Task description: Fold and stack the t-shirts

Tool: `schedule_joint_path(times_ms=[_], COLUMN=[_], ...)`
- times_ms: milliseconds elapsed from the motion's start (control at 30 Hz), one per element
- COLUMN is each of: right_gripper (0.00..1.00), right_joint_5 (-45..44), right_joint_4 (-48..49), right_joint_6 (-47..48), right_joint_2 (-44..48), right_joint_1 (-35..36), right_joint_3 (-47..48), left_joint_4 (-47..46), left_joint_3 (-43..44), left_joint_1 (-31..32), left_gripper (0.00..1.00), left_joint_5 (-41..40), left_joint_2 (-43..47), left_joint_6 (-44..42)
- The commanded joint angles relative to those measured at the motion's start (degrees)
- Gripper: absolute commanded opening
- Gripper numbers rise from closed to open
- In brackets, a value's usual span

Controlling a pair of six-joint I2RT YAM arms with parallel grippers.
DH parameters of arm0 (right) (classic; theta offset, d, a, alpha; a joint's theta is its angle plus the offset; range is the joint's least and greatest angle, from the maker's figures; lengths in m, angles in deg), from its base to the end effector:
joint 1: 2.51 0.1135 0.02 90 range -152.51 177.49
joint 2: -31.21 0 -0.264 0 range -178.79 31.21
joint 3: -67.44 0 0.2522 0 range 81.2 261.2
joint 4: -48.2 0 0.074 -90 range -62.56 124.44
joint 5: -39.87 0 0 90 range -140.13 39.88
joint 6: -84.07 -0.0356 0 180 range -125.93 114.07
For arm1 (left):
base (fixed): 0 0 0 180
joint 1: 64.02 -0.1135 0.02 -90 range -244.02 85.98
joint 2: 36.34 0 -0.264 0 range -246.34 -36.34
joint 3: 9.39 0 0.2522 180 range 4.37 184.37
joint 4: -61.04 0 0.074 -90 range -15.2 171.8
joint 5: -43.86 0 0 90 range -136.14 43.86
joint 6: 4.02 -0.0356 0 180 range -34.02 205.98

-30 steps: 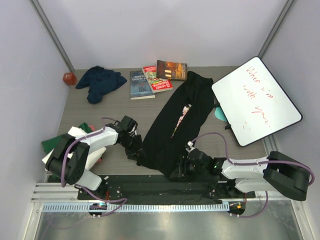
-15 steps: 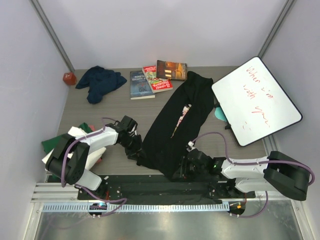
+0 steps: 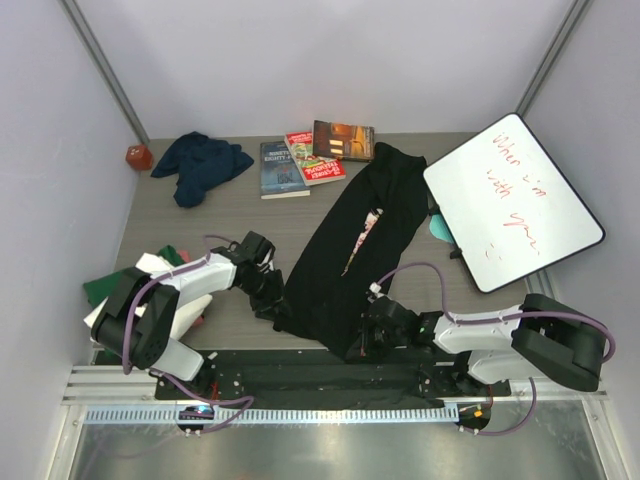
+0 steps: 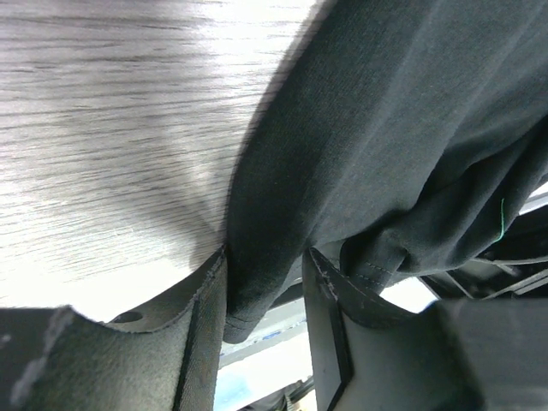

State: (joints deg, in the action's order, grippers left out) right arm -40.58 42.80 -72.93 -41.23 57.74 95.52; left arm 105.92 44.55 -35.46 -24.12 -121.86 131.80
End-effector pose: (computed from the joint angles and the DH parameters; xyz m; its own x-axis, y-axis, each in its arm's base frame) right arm 0.0897 0.1689 0.1056 -0.9851 0.1058 -0.1358 -0.0066 0.7649 0.6441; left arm 0.2038 -0.1261 0.1406 -0.9682 -0.2299 0.0982 -0.2498 0.8715 -0.4219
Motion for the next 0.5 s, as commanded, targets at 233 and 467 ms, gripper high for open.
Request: schedule_joint_path(times_ms=[233,467], right_gripper=[0.01,0.01], right_joint_5=[-8.57,-9.28], right_joint_4=[-1.68,-4.31], right_joint_6=[2.23,2.75], right_joint_2=[2.31,4.85], right_joint_1=[-0.75,-0.75], right_joint_3=[1.66,4.57], left_joint_4=[-0.26,-0.97], left_joint_3=[-1.07,-0.29], left_joint_1=[0.18,0.18], left_gripper=[0.00,0.00], left_joint_5=[-3.92,-1.37], left_joint_2=[-2.38,-0.27], left_joint_6=[-2.58,-3.02])
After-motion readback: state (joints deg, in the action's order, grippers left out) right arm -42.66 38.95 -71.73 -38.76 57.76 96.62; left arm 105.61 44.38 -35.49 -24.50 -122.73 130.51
